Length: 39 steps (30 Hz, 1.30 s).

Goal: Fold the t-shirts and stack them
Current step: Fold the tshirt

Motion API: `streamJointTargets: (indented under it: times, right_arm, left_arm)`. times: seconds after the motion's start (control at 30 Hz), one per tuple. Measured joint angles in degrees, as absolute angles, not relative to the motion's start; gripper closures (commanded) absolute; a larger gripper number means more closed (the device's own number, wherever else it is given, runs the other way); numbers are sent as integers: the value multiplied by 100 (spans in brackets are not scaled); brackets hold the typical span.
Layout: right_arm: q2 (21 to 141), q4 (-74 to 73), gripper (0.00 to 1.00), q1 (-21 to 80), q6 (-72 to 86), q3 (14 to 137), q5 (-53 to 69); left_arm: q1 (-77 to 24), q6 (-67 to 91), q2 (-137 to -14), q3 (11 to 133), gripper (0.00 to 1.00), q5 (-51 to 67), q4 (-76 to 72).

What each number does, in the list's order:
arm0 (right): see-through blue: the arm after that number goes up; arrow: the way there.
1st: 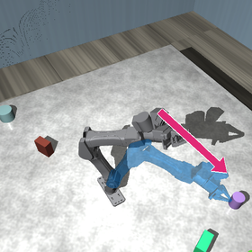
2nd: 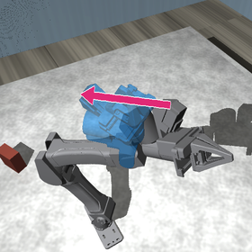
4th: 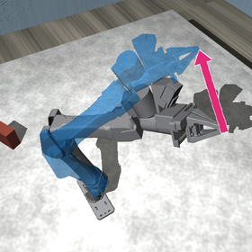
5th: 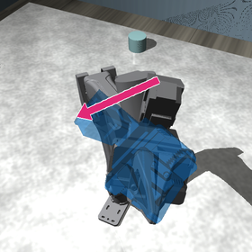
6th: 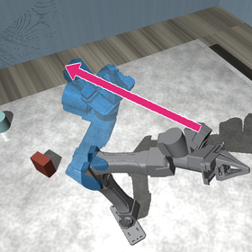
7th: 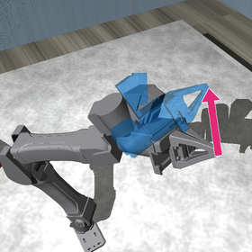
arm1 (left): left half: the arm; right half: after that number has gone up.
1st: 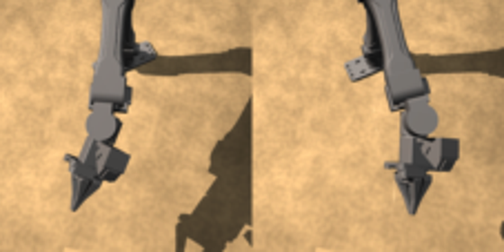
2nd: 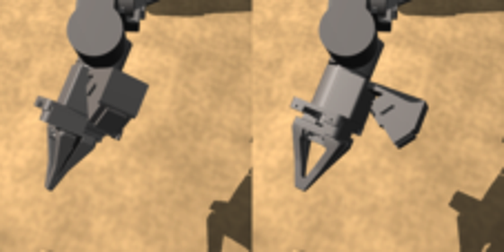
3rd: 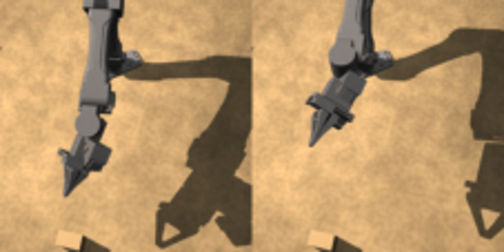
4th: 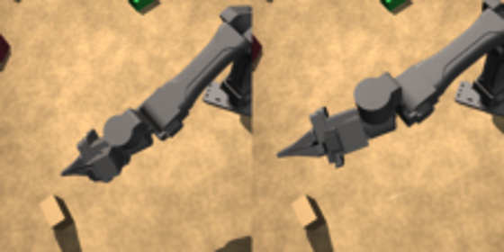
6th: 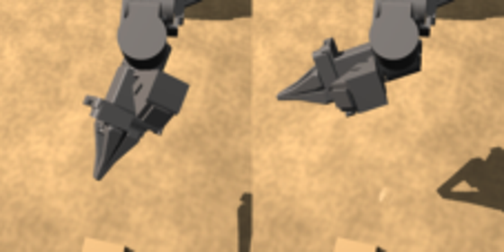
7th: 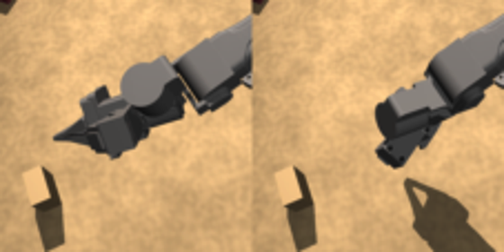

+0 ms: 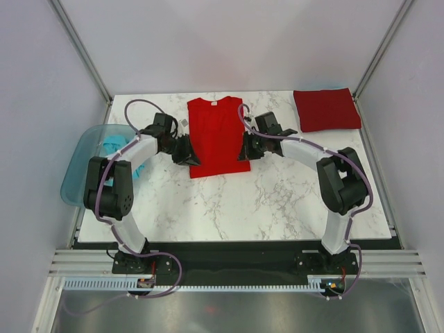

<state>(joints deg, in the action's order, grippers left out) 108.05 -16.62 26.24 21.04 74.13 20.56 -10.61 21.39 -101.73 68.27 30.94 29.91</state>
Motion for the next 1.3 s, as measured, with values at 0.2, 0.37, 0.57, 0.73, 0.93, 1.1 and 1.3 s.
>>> streamJointTargets:
  times: [0.2, 0.37, 0.57, 0.73, 0.93, 1.1, 1.3]
  right_arm:
    - [11155, -1372, 100, 2635, 2206, 7734, 2746]
    - [11459, -1302, 100, 2495, 2073, 7489, 2982]
    - [11664, -1223, 100, 2220, 2062, 7262, 3146]
    - [11636, -1201, 100, 2209, 2067, 7242, 3135]
    - [11421, -1326, 96, 2202, 2139, 7236, 3050]
    - [11032, -1380, 91, 2200, 2252, 7201, 2945]
    - [10949, -1319, 92, 2200, 2276, 7087, 2891]
  left_arm:
    - [-1214, 2300, -10451, 6993, 79, 3181, 2700]
    - [-1197, 2316, -10829, 6676, 80, 2663, 2668]
    - [-1160, 2383, -10886, 6615, 81, 2552, 2665]
    - [-1203, 2377, -10847, 6646, 80, 2329, 2735]
    - [-1186, 2290, -10798, 6755, 66, 2390, 2886]
    - [-1160, 2257, -10453, 6807, 61, 2724, 3026]
    - [-1127, 2244, -10116, 6665, 65, 2685, 2971]
